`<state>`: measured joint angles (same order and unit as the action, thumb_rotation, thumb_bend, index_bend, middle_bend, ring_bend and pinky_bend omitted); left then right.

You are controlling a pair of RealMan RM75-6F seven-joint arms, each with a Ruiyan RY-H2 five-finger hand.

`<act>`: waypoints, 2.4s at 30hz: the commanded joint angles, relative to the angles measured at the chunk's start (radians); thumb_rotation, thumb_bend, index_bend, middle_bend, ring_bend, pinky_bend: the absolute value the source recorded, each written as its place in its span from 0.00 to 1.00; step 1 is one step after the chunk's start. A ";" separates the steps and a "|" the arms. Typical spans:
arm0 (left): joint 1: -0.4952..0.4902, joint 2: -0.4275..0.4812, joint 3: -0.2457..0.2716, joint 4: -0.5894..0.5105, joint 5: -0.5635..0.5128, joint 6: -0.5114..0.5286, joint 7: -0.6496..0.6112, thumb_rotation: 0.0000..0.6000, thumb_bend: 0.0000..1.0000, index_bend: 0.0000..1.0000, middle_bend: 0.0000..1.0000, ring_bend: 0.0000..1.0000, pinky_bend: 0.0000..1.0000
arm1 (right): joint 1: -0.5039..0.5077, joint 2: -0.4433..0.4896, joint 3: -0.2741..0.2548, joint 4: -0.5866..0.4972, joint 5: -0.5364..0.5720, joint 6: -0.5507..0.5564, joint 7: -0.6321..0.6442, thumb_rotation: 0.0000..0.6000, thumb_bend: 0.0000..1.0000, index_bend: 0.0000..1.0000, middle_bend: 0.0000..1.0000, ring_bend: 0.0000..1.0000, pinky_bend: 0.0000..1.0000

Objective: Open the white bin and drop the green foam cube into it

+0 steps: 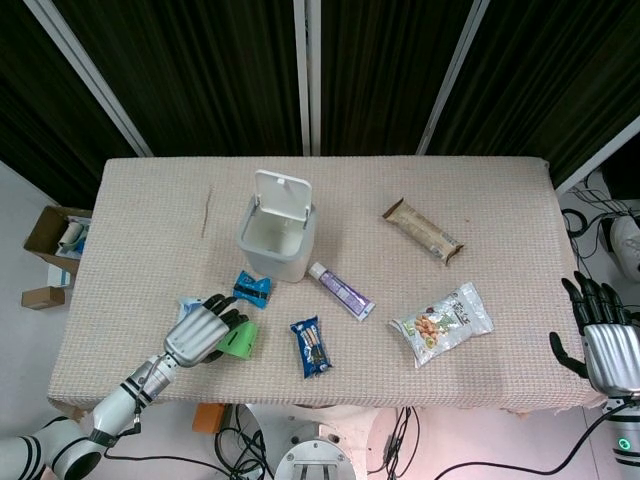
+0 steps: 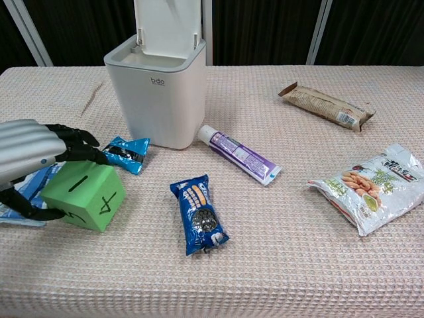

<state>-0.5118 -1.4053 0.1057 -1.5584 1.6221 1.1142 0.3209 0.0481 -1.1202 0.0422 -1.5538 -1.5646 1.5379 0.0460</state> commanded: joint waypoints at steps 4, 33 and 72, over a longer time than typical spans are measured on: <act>0.016 0.052 -0.020 -0.077 0.043 0.085 -0.035 1.00 0.36 0.68 0.59 0.28 0.21 | -0.001 0.003 0.002 0.001 0.000 0.003 0.004 1.00 0.34 0.00 0.00 0.00 0.00; -0.269 0.023 -0.453 -0.111 -0.528 0.006 -0.033 1.00 0.35 0.67 0.59 0.27 0.22 | 0.012 -0.009 0.019 0.010 0.050 -0.039 -0.002 1.00 0.35 0.00 0.00 0.00 0.00; 0.095 0.273 -0.055 -0.244 -0.136 0.328 0.022 0.79 0.09 0.06 0.04 0.08 0.19 | 0.006 -0.007 0.017 0.035 0.048 -0.033 0.030 1.00 0.35 0.00 0.00 0.00 0.00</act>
<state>-0.5120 -1.1745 -0.0403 -1.8126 1.3970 1.3526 0.3309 0.0541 -1.1268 0.0598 -1.5182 -1.5165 1.5050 0.0764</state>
